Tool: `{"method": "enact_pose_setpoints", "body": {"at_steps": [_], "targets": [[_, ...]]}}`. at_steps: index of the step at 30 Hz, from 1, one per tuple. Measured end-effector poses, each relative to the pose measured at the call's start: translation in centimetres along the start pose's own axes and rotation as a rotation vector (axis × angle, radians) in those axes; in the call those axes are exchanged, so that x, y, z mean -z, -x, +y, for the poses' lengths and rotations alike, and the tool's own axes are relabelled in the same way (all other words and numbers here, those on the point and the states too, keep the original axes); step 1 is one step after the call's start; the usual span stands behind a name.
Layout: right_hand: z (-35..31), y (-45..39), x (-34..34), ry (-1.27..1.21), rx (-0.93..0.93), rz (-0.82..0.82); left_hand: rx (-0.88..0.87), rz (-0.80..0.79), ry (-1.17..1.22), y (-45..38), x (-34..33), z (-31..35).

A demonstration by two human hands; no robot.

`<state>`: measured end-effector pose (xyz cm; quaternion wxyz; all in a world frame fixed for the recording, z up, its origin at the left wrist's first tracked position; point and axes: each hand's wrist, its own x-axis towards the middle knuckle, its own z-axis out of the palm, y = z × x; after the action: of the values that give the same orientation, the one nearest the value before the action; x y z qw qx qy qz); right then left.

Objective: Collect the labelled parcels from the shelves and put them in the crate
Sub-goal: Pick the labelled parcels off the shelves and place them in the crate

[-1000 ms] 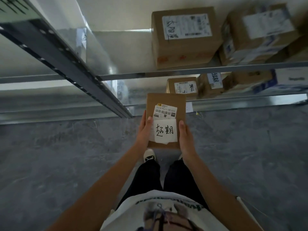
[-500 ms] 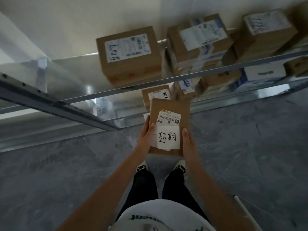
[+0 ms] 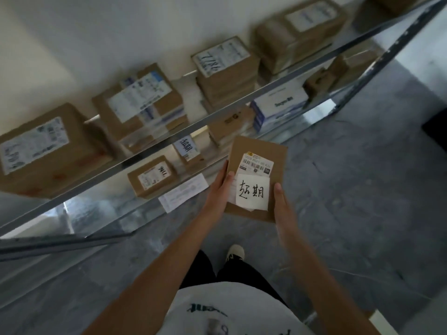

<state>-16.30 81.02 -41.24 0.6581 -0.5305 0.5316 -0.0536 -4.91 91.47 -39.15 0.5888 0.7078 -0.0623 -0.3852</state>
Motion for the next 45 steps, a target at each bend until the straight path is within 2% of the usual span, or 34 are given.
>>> {"method": "enact_pose_setpoints", "body": {"at_steps": [20,24,33,41,45], "targets": [[-16.1,-13.7,19.2,-0.276,0.06,0.457,-0.158,-0.569,-0.342,-20.3,-25.5,16.1],[-17.5,-16.8,23.2,-0.351,0.077,0.501,-0.201,-0.61,-0.374,-23.1,-31.2,18.0],[-20.2,-25.2,36.5,-0.405,0.078,0.547,-0.118,-0.679,-0.312,-27.5,-46.6,21.1],[-23.8,-30.6,50.8,-0.363,0.062,0.523,-0.112,-0.655,-0.401,-30.9,-62.3,22.9],[-25.7,-32.9,57.0,-0.363,0.073,0.587,-0.128,-0.639,-0.418,-32.3,-69.5,23.7]]}}
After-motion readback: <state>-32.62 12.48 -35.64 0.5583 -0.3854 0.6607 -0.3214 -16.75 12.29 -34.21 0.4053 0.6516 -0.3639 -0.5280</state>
